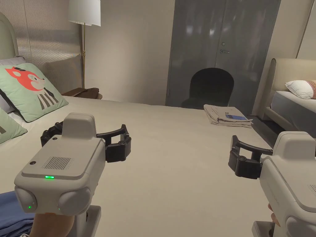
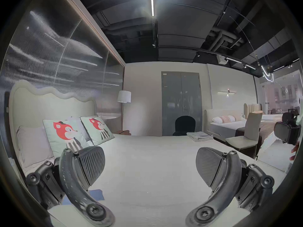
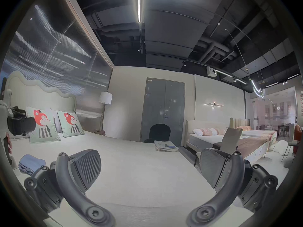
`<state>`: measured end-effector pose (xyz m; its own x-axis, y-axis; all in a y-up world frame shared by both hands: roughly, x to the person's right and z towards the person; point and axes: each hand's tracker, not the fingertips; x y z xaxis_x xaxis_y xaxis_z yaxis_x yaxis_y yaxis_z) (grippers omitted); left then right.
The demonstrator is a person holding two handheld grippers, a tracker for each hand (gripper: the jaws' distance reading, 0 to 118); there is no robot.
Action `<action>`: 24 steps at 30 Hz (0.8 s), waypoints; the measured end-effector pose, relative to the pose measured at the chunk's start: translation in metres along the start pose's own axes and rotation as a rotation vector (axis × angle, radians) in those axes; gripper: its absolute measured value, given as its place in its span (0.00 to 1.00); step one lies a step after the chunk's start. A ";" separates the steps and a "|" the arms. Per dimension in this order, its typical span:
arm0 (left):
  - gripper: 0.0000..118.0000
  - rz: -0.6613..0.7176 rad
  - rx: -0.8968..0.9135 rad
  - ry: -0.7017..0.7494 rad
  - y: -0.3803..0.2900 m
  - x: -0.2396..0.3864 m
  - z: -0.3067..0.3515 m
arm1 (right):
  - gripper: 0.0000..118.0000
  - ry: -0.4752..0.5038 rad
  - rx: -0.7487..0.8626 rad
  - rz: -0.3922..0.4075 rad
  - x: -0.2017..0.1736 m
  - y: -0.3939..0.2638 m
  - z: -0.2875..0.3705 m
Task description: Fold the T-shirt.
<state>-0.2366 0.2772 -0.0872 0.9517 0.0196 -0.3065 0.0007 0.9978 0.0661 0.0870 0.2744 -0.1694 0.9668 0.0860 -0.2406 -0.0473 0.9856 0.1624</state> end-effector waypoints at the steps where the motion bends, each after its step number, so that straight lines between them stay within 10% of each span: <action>1: 0.94 0.000 0.000 -0.002 0.001 0.000 0.000 | 0.99 0.006 0.000 -0.004 0.000 0.001 0.001; 24: 0.94 -0.004 -0.015 -0.032 0.004 0.003 0.002 | 0.99 -0.121 -0.098 -0.026 -0.008 0.013 0.005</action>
<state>-0.2330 0.2813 -0.0858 0.9609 0.0134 -0.2765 0.0008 0.9987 0.0510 0.0796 0.2855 -0.1608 0.9909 0.0484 -0.1256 -0.0408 0.9972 0.0620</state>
